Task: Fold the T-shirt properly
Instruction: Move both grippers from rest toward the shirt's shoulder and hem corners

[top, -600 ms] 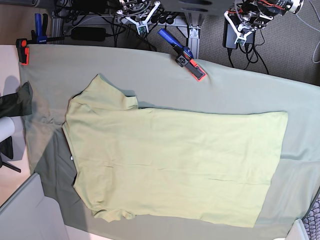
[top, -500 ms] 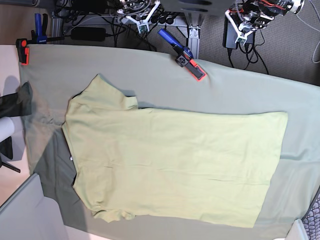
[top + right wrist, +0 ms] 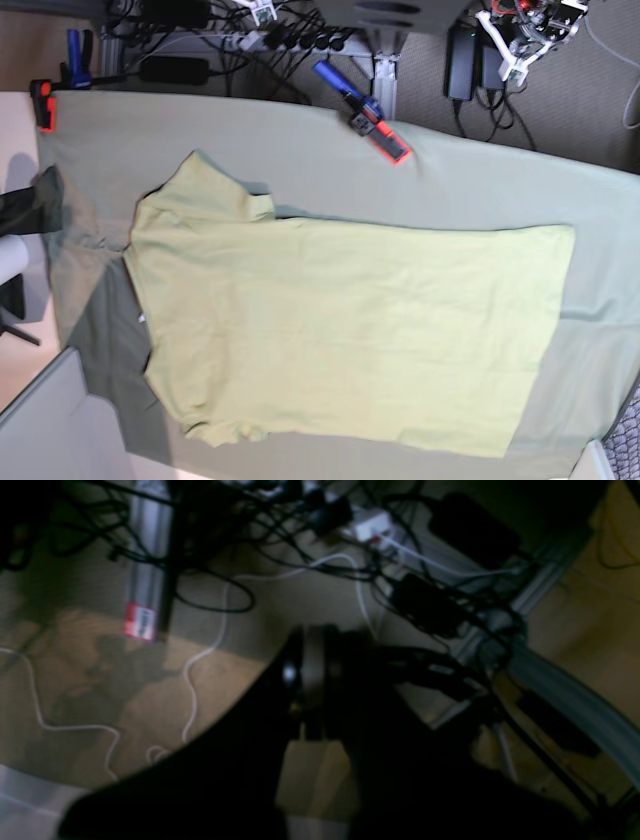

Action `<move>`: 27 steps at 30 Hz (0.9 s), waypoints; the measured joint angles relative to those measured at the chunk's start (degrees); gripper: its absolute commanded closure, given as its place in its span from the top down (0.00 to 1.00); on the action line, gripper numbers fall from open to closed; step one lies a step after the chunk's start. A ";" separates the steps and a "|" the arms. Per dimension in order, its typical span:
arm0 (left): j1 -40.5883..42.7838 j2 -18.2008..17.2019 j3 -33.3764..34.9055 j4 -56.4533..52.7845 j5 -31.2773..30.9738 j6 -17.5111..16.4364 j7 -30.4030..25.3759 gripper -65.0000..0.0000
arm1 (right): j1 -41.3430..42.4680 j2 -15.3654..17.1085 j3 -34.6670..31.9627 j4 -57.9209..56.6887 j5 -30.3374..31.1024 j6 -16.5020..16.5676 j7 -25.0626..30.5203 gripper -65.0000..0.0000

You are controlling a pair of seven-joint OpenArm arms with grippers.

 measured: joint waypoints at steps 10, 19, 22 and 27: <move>10.95 0.09 -1.33 19.61 0.09 -1.18 0.15 0.22 | -13.94 6.05 -0.04 22.69 11.98 5.84 -0.11 0.00; 19.76 0.11 -11.23 40.98 -5.97 -9.49 4.59 0.22 | -27.50 13.42 0.66 49.20 18.45 5.75 -1.42 0.00; 22.23 0.17 -15.28 48.68 -8.87 -12.00 8.57 0.22 | -31.30 14.16 3.80 57.83 20.50 5.33 -4.74 0.00; 26.67 0.22 -21.51 59.95 -11.41 -18.95 10.34 0.22 | -34.18 14.40 11.47 70.49 27.98 5.42 -10.38 0.00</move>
